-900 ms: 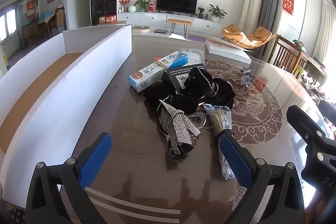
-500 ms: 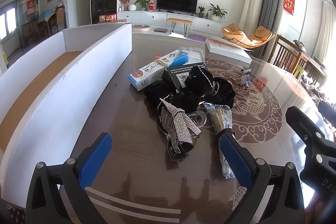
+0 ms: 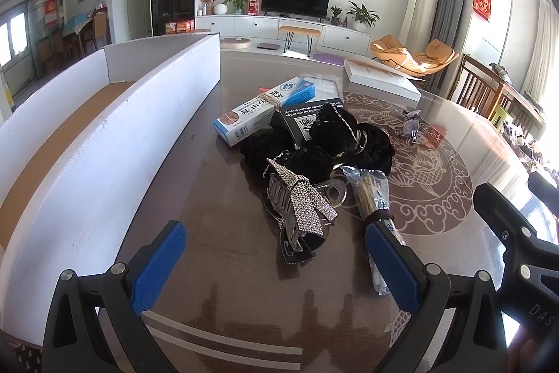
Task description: Organize objects
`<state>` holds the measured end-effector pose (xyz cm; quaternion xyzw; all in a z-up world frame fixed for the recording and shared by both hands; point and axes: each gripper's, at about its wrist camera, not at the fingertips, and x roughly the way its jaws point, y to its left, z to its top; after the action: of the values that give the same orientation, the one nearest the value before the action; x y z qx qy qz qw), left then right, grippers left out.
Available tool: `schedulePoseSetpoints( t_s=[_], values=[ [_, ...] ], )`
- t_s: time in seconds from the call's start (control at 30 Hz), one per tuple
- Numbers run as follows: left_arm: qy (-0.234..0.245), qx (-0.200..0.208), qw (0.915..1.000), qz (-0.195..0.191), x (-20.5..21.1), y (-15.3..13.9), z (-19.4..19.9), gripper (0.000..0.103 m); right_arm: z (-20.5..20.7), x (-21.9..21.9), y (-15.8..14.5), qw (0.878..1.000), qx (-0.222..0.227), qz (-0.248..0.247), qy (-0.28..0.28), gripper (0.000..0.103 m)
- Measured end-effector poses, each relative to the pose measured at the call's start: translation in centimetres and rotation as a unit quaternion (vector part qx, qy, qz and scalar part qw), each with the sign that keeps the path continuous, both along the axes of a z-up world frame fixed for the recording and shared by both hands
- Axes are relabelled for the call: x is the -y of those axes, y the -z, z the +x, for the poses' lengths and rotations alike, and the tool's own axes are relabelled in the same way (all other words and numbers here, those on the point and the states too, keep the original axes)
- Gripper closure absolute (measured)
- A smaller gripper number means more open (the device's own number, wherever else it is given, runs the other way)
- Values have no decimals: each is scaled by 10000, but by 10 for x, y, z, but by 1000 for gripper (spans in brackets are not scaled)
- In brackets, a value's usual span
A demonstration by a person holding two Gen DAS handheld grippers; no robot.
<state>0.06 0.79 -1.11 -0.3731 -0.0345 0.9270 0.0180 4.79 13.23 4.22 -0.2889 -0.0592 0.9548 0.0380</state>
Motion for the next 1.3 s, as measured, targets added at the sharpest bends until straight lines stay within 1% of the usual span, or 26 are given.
schedulePoseSetpoints(
  t_s=[0.13, 0.23, 0.37, 0.43, 0.5, 0.63, 0.77, 0.93, 1.1, 1.3],
  values=[
    [-104, 309, 9994, -133, 1, 11, -8, 0, -6, -3, 8, 9997, 218, -49, 20, 0],
    [-110, 560, 9983, -119, 3, 19, -15, 0, -9, -7, 17, 9990, 412, -142, -20, 0],
    [-184, 1095, 9937, 157, 12, 36, -25, 0, -15, -8, 33, 9962, 758, -343, -243, 0],
    [-268, 1219, 9917, 304, 17, 40, -27, 0, -19, -9, 42, 9943, 904, -474, -298, 0],
    [-329, 1230, 9913, 341, 19, 41, -27, 0, -25, -14, 50, 9921, 1077, -595, -234, 0],
    [-275, 1242, 9917, 178, 12, 41, -25, 0, -32, -29, 62, 9879, 1318, -812, -100, 0],
    [-203, 1247, 9920, 19, 5, 41, -24, 0, -32, -38, 63, 9882, 1361, -706, -22, 0],
    [-162, 1340, 9908, 64, 6, 44, -27, 0, -33, -52, 67, 9874, 1473, -541, 185, 0],
    [-153, 1420, 9898, 8, 5, 47, -29, 0, -34, -64, 78, 9841, 1643, -548, 391, 0],
    [-162, 1500, 9885, -103, 4, 50, -29, 0, -35, -68, 91, 9814, 1783, -564, 437, 0]
  ],
)
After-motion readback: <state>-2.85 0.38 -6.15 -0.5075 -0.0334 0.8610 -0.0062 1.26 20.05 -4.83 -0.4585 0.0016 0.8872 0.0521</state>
